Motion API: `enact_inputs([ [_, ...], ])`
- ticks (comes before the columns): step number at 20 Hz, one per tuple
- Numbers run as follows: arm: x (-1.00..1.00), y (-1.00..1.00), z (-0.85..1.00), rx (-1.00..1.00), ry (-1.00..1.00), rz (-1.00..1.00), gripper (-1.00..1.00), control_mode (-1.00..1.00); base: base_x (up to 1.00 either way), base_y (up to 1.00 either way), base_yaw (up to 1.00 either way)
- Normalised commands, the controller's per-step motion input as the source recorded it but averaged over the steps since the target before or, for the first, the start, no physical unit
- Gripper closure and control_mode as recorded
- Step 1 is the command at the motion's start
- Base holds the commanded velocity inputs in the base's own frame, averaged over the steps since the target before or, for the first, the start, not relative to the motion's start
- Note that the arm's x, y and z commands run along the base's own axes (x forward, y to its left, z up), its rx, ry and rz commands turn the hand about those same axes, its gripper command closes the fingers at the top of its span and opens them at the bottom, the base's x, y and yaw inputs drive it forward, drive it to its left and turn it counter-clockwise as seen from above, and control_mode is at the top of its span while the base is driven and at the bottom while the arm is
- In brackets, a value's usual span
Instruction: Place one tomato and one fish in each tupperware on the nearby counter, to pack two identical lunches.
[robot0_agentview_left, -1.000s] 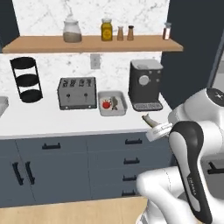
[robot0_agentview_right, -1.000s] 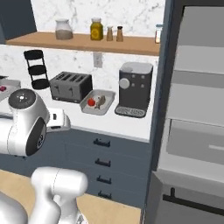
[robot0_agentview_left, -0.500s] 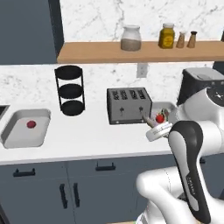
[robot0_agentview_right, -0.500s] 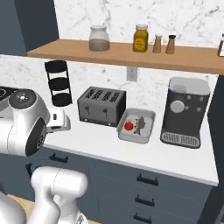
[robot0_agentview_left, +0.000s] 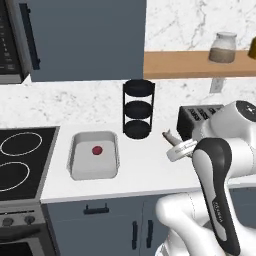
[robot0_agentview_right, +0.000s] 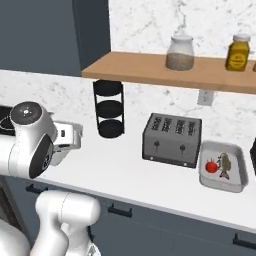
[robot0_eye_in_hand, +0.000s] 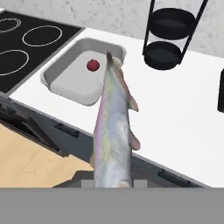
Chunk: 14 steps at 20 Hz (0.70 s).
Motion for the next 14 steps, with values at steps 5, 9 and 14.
enact_inputs([
  [5,0.0,0.0,0.0,0.0,0.0,0.0,1.0,1.0,0.5,1.0,-0.05],
  [9,0.0,0.0,0.0,0.0,0.0,0.0,1.0,1.0,0.58,1.0,-0.06],
  [14,0.0,0.0,0.0,0.0,0.0,0.0,1.0,1.0,0.47,0.93,-0.05],
])
